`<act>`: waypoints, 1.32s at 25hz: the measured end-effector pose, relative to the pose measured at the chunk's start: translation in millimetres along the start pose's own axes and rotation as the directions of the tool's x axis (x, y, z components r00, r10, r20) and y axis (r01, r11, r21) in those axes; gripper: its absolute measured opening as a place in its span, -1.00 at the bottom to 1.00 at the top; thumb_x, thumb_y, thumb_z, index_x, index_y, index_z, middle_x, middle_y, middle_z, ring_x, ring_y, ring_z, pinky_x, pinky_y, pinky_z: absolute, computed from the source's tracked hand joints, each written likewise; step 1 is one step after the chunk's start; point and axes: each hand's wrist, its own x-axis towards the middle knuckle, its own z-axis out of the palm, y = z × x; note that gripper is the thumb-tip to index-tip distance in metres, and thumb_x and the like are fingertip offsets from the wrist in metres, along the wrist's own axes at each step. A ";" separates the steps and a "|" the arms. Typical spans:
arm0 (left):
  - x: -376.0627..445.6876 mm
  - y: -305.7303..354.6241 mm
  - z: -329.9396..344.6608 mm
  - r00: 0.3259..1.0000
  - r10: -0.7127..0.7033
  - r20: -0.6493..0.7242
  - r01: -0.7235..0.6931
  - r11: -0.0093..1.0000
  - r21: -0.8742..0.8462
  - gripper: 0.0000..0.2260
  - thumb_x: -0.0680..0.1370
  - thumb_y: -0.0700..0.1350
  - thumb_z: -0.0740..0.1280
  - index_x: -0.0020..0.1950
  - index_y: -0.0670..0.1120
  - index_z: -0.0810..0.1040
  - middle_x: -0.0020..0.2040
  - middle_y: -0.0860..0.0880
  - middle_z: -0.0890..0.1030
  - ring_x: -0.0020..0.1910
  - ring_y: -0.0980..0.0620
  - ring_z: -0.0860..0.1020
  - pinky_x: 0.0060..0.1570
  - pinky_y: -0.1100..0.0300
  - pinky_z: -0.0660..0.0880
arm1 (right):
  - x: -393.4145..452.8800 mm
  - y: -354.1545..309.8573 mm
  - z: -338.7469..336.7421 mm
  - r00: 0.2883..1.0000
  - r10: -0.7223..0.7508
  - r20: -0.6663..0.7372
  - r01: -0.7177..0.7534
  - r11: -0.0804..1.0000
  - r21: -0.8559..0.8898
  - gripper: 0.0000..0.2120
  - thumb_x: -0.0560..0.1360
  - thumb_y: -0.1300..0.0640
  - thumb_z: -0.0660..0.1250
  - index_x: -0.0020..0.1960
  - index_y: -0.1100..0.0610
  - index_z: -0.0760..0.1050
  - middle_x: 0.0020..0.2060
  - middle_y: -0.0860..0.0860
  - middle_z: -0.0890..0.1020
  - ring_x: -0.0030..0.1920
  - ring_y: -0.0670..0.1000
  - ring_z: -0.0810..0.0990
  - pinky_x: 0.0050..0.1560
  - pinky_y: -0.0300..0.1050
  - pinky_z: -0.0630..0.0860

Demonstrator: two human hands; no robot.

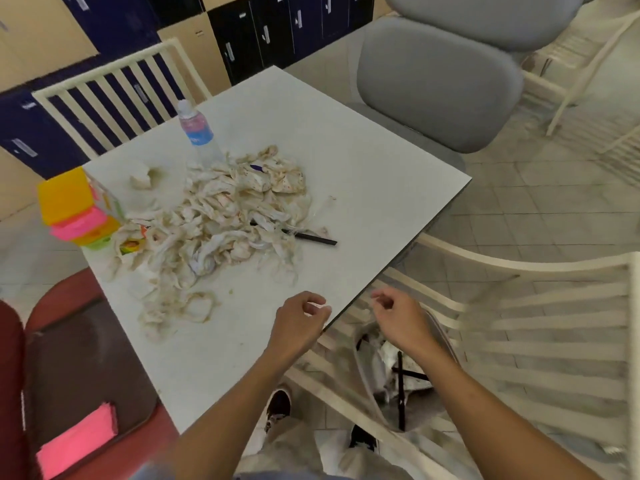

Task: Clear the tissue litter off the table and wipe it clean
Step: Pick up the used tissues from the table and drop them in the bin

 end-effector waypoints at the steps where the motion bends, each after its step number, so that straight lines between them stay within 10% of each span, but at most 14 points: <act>1: 9.3 -2.6 -13.3 1.000 -0.003 -0.026 0.003 1.000 -0.005 -0.90 0.49 0.03 0.38 -0.01 0.08 0.60 -0.13 0.10 0.61 -0.15 0.22 0.55 -0.23 0.34 0.41 | 12.1 -12.4 11.4 1.000 -0.019 0.004 0.019 1.000 0.002 -0.86 0.55 0.17 0.27 0.04 -0.01 0.55 -0.22 -0.13 0.57 -0.17 -0.09 0.54 -0.23 -0.34 0.37; 9: 79.6 -31.1 -97.7 0.992 -0.027 -0.127 0.028 1.000 0.008 -0.92 0.50 -0.04 0.38 -0.01 0.05 0.59 -0.14 0.06 0.59 -0.28 0.20 0.54 -0.38 0.37 0.36 | 71.8 -98.1 108.1 0.984 -0.107 0.143 0.126 0.983 -0.131 -0.38 0.51 0.00 0.35 0.49 -0.11 0.18 0.09 -0.01 0.48 0.08 -0.02 0.51 0.08 -0.15 0.44; 13: 105.2 -40.5 -131.2 0.985 0.024 -0.174 -0.017 0.999 0.038 -0.88 0.50 -0.10 0.37 0.03 0.02 0.60 -0.12 0.06 0.60 -0.25 0.21 0.53 -0.33 0.41 0.38 | 80.8 -118.9 142.4 0.990 -0.090 0.111 0.104 0.986 -0.133 -0.18 0.49 0.18 0.33 0.54 -0.17 -0.09 -0.15 0.06 0.58 -0.18 0.03 0.56 -0.12 -0.04 0.54; 19: 134.3 -51.3 -175.1 0.911 0.324 -0.256 -0.216 0.902 0.373 -0.64 0.47 -0.13 0.41 0.27 0.01 0.54 0.18 -0.03 0.55 0.06 -0.04 0.56 -0.01 0.07 0.52 | 72.6 -138.5 149.4 0.992 -0.080 0.095 0.075 0.996 0.057 -0.36 0.46 0.28 0.28 0.47 -0.08 0.23 -0.28 -0.06 0.51 -0.31 -0.15 0.48 -0.27 -0.35 0.42; 24: 151.1 -57.6 -177.4 0.952 0.279 -0.123 -0.167 0.815 0.555 -0.61 0.52 -0.11 0.35 0.35 -0.03 0.49 0.25 -0.12 0.55 0.24 -0.12 0.50 0.14 -0.04 0.50 | 63.2 -156.1 127.9 0.990 -0.138 0.012 0.133 0.976 0.174 -0.50 0.50 0.28 0.27 0.37 -0.08 0.42 -0.22 -0.12 0.50 -0.26 -0.21 0.47 -0.15 -0.33 0.46; 28: 142.0 -53.8 -177.7 0.931 0.283 -0.230 -0.181 0.906 0.383 -0.68 0.55 -0.19 0.33 0.31 -0.08 0.55 0.20 -0.13 0.62 0.20 -0.09 0.57 0.19 0.07 0.48 | 52.5 -165.4 100.0 0.978 -0.210 -0.013 0.206 0.940 0.274 -0.42 0.51 0.33 0.29 0.40 -0.15 0.34 -0.22 -0.05 0.46 -0.25 -0.13 0.43 -0.19 -0.31 0.44; 33: 108.7 -24.6 -178.4 0.919 0.223 -0.324 -0.210 0.975 0.075 -0.78 0.53 -0.13 0.39 0.17 -0.06 0.64 -0.19 0.04 0.64 -0.22 0.22 0.57 -0.20 0.46 0.44 | 43.7 -162.4 67.2 0.967 -0.248 -0.056 0.254 0.934 0.250 -0.67 0.53 0.29 0.31 0.16 -0.08 0.56 -0.13 -0.15 0.58 -0.24 -0.21 0.49 -0.16 -0.37 0.41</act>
